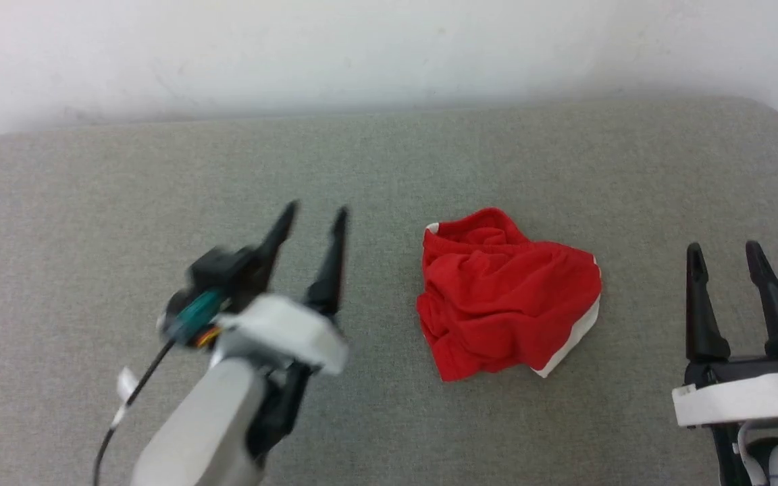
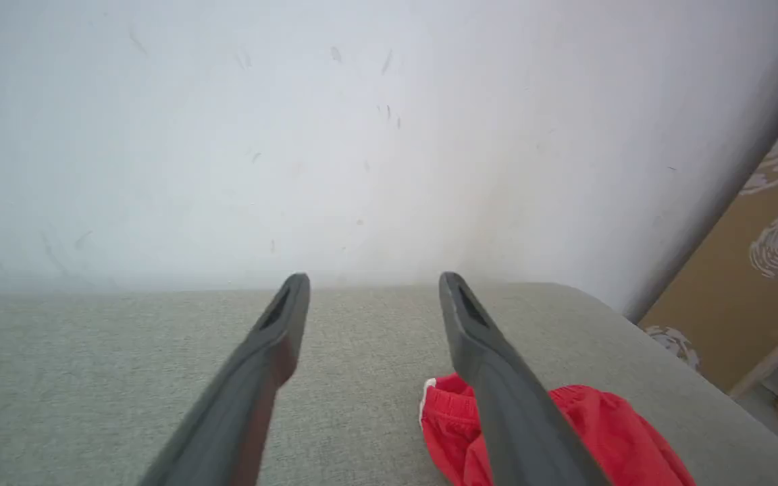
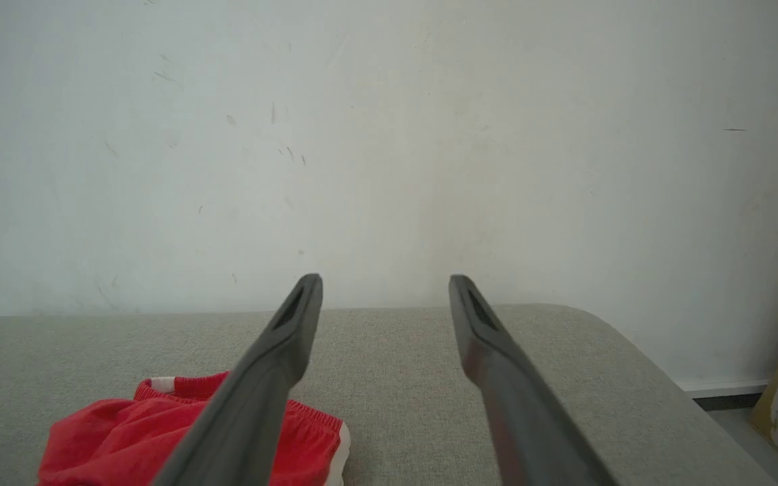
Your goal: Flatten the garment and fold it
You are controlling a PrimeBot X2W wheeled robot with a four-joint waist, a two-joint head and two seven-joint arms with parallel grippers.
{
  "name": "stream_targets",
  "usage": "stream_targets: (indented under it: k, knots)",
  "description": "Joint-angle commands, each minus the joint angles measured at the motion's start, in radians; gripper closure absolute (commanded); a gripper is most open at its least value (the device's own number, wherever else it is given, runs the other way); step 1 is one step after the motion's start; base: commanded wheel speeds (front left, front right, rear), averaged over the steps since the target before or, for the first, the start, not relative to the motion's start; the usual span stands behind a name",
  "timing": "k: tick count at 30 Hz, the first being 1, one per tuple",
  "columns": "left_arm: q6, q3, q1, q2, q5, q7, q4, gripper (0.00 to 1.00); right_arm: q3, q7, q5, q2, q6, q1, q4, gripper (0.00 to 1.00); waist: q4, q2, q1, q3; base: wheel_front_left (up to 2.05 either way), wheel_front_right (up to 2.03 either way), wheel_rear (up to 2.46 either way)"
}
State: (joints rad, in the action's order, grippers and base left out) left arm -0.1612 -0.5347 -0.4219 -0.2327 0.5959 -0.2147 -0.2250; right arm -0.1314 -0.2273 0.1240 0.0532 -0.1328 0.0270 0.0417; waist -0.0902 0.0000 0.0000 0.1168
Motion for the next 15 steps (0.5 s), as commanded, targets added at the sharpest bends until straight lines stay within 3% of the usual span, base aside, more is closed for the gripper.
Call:
stream_targets:
  k: [1, 5, 8, 15]
  knots:
    - [-0.027, 0.020, 0.069, -0.028, -0.014, -0.017, 0.047, 0.00, -0.006, 0.007, -0.005, -0.003, 0.002, -0.019, 0.002, 0.00, 0.010, 0.0000, 0.0000, -0.012, 0.00, 0.00, 0.00]
    - [-0.092, 0.069, 0.242, -0.096, -0.040, -0.038, 0.184, 0.00, -0.017, 0.018, -0.009, -0.003, 0.002, -0.051, 0.008, 0.00, 0.026, 0.0000, 0.0000, -0.021, 0.00, 0.00, 0.00]
    - [-0.122, 0.100, 0.350, -0.110, -0.044, -0.043, 0.246, 0.00, -0.021, 0.027, -0.010, -0.003, 0.002, -0.068, 0.014, 0.00, 0.040, 0.0000, 0.0000, -0.024, 0.00, 0.00, 0.00]
    - [-0.123, 0.115, 0.437, -0.080, -0.053, -0.046, 0.294, 0.00, -0.019, 0.061, -0.005, -0.003, 0.002, -0.060, 0.027, 0.00, 0.077, 0.0000, 0.0000, -0.023, 0.00, 0.00, 0.00]
